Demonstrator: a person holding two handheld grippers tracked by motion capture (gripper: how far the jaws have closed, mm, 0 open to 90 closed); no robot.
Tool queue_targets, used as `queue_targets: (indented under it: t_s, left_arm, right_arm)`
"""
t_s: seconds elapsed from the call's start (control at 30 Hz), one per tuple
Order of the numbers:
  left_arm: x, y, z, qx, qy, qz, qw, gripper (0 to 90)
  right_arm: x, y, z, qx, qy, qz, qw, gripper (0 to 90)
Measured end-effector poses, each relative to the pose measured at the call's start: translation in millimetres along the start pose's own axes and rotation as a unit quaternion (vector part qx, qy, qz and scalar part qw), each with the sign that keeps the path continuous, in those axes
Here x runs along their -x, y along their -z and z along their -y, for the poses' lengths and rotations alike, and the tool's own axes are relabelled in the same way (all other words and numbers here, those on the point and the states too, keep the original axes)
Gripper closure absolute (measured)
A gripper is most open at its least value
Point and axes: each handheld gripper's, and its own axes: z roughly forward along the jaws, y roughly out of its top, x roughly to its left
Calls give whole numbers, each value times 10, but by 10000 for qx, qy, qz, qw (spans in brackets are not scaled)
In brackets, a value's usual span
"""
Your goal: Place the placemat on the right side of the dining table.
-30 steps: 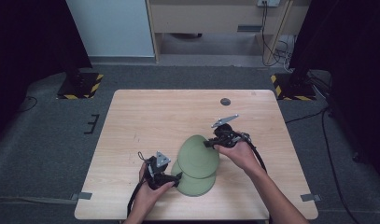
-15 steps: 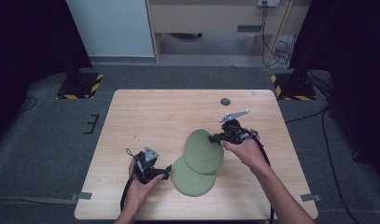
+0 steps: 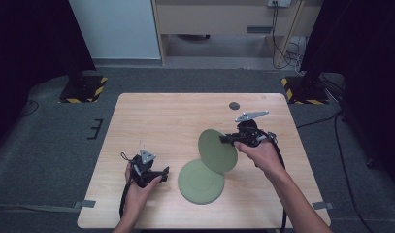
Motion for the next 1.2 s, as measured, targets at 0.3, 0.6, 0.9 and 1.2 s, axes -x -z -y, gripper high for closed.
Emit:
queue_targets:
  t_s: [0.3, 0.6, 0.9, 1.2]
  left_arm:
    - [-4, -19, 5, -55, -29, -33, 10000, 35]
    - [-90, -16, 17, -81, 76, -106, 9999, 35]
    - [-162, -17, 34, -124, 134, -178, 9997, 36]
    - [-168, -19, 41, -140, 143, -195, 9996, 35]
  right_arm:
    - [90, 151, -42, 156, -106, 234, 9995, 856]
    - [216, 273, -64, 310, -293, 538, 9976, 856]
    - [350, 367, -96, 391, -468, 814, 9948, 857]
    - [408, 476, -149, 443, -505, 980, 9929, 857]
